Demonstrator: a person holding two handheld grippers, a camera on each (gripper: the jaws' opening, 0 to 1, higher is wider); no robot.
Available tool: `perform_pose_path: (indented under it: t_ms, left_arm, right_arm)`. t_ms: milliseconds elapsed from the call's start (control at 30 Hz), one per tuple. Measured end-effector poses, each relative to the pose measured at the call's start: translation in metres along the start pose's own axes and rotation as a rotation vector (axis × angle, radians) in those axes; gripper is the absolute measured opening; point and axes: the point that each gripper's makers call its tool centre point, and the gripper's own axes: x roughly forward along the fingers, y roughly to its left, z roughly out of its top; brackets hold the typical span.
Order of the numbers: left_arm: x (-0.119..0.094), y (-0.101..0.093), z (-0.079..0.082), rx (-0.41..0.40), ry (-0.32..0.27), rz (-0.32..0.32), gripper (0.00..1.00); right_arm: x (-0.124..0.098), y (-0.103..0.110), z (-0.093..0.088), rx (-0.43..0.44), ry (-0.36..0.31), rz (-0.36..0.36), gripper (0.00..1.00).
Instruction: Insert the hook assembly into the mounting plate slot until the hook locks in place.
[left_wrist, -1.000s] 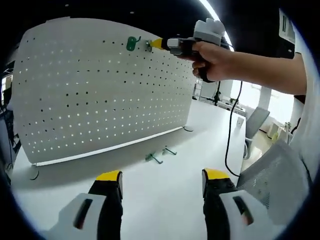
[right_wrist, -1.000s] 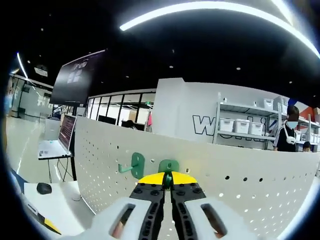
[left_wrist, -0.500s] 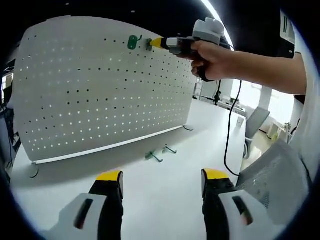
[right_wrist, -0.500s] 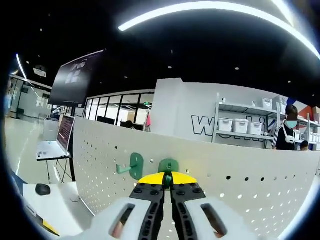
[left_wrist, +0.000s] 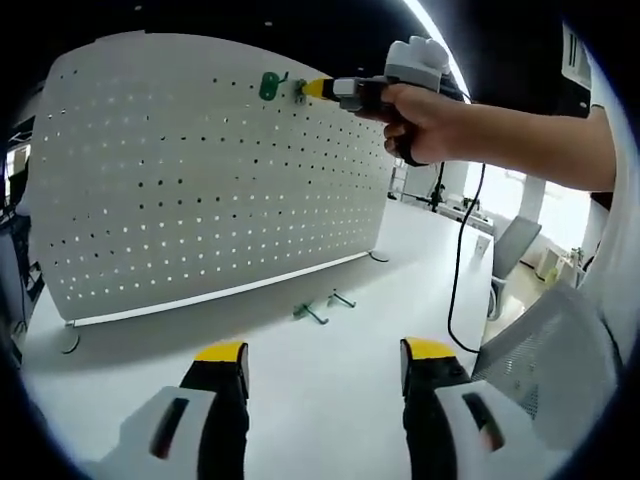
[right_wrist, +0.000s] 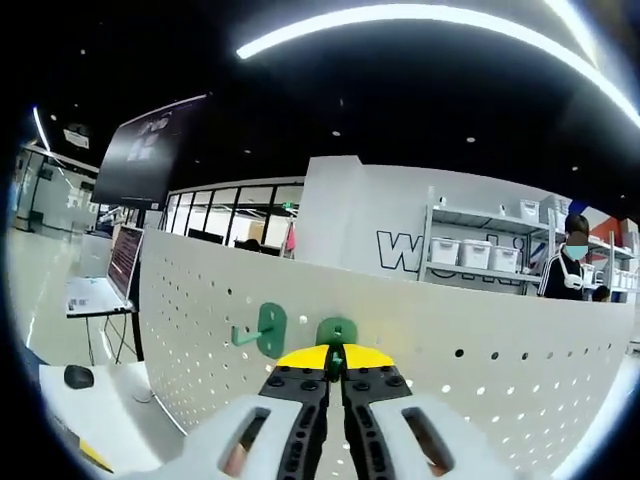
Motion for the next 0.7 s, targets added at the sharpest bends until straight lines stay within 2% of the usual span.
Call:
perform_pose_path:
  t_ms: [267, 467, 500, 533, 600, 700]
  left_arm:
    - [-0.0013, 0.0013, 0.0016, 0.0, -0.005, 0.009, 0.63]
    - [-0.0043, 0.0052, 0.0031, -0.014, -0.017, 0.021, 0.63]
    - [-0.0045, 0.0052, 0.0029, -0.016, -0.017, 0.021, 0.63]
    - [-0.0045, 0.0052, 0.0025, -0.018, -0.018, 0.022, 0.63]
    - [-0.0042, 0.0047, 0.0019, -0.021, -0.017, 0.019, 0.62]
    - [-0.0039, 0.004, 0.0031, -0.017, -0.02, 0.017, 0.62]
  right_arm:
    - [0.0005, -0.0023, -0.0003, 0.06, -0.026, -0.092, 0.01]
    - [0.0015, -0.0011, -0.0004, 0.062, -0.039, -0.134, 0.01]
    - [0.0017, -0.0011, -0.0006, 0.049, -0.038, -0.143, 0.01]
    - [0.0018, -0.0019, -0.001, 0.085, -0.032, -0.17, 0.01]
    - [0.0034, -0.0016, -0.0003, 0.093, -0.021, -0.192, 0.01]
    - [0.0045, -0.0024, -0.0011, 0.096, -0.02, -0.207, 0.01]
